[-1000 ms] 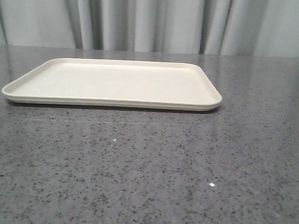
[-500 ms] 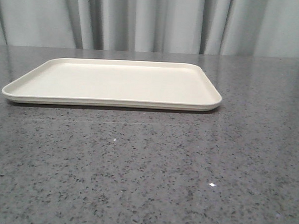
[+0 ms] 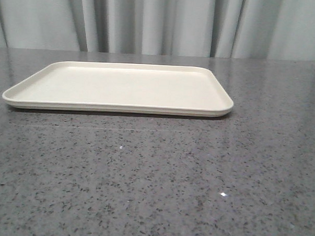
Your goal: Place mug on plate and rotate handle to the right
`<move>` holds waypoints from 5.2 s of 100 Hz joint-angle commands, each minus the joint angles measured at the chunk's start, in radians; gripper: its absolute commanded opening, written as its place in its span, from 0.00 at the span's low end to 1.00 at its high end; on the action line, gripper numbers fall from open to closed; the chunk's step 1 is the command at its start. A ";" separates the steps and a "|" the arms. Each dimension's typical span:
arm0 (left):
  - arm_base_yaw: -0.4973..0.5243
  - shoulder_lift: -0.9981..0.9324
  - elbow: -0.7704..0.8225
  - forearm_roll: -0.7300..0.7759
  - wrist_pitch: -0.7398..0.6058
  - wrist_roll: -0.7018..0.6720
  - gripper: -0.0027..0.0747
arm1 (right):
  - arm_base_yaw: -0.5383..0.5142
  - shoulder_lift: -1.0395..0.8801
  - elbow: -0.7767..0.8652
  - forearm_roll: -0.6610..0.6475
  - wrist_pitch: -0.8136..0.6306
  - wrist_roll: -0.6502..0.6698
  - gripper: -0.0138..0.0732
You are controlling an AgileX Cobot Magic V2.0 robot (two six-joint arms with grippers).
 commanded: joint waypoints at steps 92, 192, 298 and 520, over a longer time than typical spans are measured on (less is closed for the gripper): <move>-0.006 0.315 -0.423 0.429 0.634 -0.091 0.47 | -0.003 0.115 -0.185 -0.029 -0.016 -0.159 0.72; -0.006 0.419 -0.131 0.383 0.871 -0.053 0.47 | -0.003 0.130 -0.187 -0.029 -0.032 -0.159 0.72; -0.006 0.554 -0.022 0.393 0.868 -0.034 0.47 | -0.003 0.130 -0.167 -0.029 -0.032 -0.159 0.72; -0.006 0.605 -0.059 0.305 0.739 0.036 0.01 | -0.003 0.130 -0.167 -0.029 -0.050 -0.159 0.72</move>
